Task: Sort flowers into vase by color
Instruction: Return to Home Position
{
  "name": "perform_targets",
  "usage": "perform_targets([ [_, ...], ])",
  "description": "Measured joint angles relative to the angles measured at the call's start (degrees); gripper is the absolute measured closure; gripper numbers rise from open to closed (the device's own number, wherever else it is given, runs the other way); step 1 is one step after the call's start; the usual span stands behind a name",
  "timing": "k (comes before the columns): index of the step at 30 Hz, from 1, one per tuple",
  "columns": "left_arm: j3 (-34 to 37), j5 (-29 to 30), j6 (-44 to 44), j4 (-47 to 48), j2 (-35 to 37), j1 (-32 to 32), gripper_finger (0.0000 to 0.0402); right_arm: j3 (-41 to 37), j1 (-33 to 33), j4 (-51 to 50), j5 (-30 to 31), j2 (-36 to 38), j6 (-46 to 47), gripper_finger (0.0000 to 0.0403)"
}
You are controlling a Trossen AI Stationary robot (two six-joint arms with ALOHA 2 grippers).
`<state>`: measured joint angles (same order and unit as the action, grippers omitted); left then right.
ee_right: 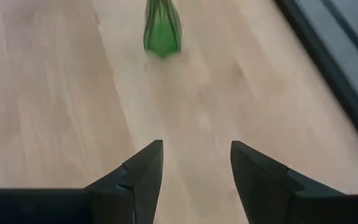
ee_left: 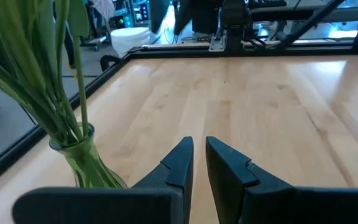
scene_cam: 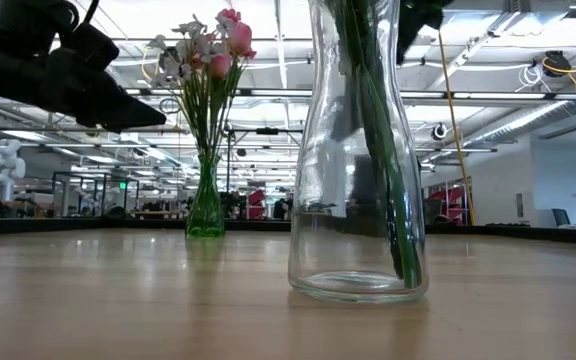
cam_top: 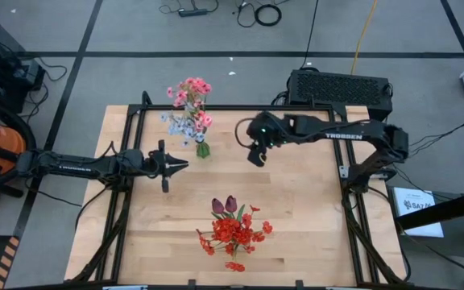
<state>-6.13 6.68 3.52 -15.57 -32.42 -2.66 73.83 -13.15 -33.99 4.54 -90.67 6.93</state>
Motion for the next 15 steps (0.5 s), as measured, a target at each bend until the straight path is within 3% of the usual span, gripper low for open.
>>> perform_targets([
  [7, 0.0, -3.4, -0.2, 0.5, 2.1, 0.0, 0.0352, -18.8, 2.3, 13.6, -0.1, 10.2, 10.1, 0.0222],
  [15, 0.0, -4.8, -3.3, 9.7, 16.4, 0.0, 0.0352, -31.1, 4.6, 19.2, 0.4, 23.7, 19.6, 0.0222],
])
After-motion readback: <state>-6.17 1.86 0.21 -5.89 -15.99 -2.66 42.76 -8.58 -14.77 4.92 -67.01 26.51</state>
